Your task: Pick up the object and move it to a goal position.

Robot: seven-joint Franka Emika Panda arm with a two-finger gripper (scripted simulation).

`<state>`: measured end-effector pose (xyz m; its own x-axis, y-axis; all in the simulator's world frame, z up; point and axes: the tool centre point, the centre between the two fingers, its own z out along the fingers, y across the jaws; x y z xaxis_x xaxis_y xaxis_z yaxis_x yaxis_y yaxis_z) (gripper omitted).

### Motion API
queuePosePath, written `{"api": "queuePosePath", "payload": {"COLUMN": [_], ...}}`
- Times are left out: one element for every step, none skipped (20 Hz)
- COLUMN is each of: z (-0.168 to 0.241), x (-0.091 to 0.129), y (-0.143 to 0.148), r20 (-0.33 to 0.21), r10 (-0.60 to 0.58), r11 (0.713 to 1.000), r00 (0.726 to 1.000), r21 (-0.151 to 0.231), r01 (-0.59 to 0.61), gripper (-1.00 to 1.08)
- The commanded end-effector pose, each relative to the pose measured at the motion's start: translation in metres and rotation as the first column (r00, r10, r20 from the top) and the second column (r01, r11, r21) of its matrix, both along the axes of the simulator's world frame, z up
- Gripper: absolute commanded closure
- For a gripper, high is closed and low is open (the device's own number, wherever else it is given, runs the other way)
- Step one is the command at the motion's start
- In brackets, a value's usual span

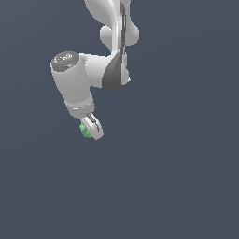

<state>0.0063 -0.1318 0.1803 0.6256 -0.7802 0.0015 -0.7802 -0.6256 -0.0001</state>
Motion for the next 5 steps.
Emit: {"api": "queuePosePath", "payload": {"z": [0.0021,0.0017,0.0007,-0.0002,-0.0005], "x": [0.0011,0.0012,0.0011,0.0010,0.0010], "y": [0.0000,0.0000,0.0001,0.0001,0.0001], "r20": [-0.001,-0.001,-0.001,-0.001,-0.001], "r10": [0.000,0.000,0.000,0.000,0.001], "r11": [1.000,1.000,1.000,1.000,1.000], "r00": [1.000,1.000,1.000,1.000,1.000], "r21": [0.001,0.001,0.001,0.001,0.001], "r01": [0.000,0.000,0.000,0.000,-0.001], "gripper": [1.08,1.08,1.08,1.08,1.08]}}
